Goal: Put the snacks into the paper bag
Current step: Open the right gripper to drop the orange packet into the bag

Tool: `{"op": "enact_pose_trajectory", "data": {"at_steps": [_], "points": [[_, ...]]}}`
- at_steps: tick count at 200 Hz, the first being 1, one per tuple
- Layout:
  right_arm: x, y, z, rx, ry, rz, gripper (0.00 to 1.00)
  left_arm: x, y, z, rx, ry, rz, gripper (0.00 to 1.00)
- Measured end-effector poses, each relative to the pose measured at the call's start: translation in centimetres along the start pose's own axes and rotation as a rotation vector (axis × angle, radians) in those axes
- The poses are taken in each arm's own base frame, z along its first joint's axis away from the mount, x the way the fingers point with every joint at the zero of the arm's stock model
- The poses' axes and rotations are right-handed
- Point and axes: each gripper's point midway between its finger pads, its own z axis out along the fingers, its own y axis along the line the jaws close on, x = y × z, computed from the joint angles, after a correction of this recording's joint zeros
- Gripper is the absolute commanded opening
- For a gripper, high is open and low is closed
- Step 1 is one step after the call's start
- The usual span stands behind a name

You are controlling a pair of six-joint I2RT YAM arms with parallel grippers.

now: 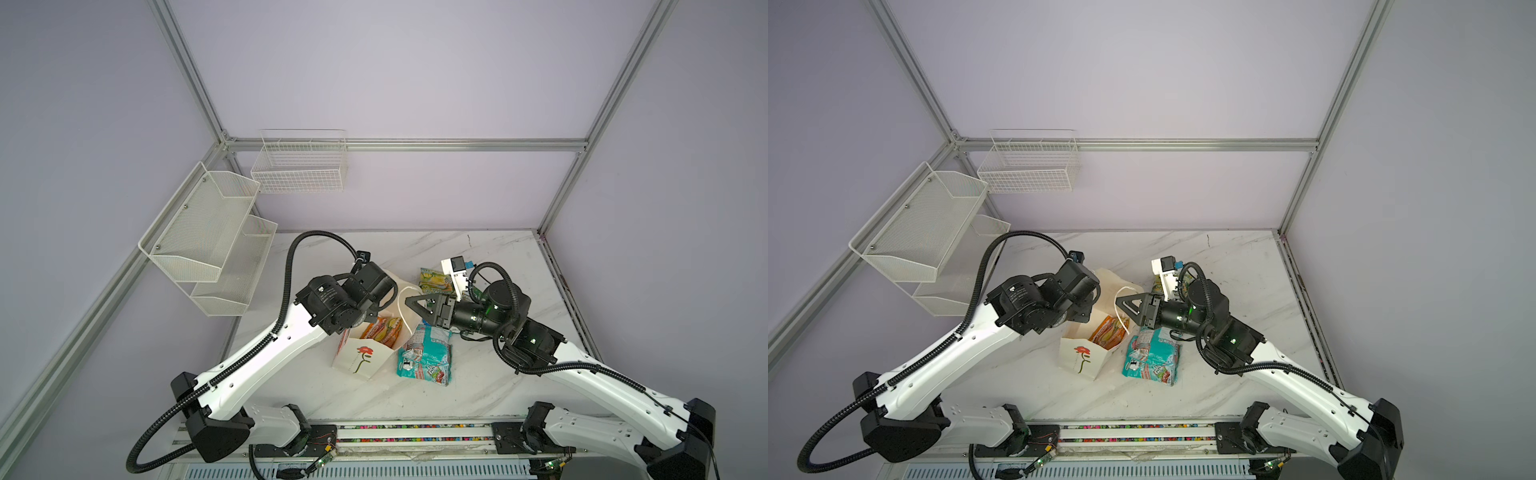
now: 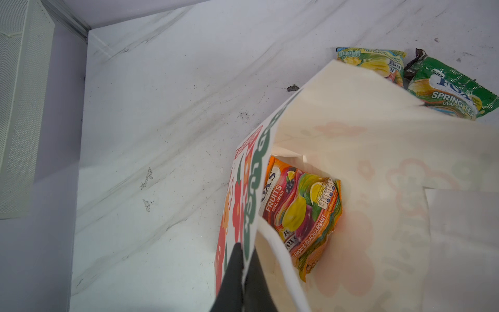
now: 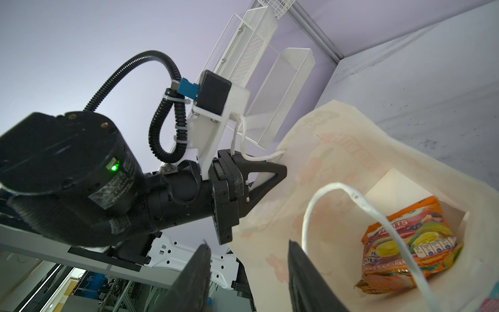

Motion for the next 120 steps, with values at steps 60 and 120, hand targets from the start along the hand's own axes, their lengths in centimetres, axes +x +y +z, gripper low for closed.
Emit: {"op": "enact_pose_trajectory", "data": {"at_steps": [60, 120], "points": [[-0.41, 0.31, -0.78, 0.016, -0.02, -0.019, 0.5, -0.03, 0.59, -0.43, -0.006, -0.017, -0.006, 0.02], [-0.18, -0.48, -0.95, 0.055, -0.016, -0.024, 0.5, -0.11, 0.95, -0.44, -0.025, -0.024, -0.009, 0.01]]}}
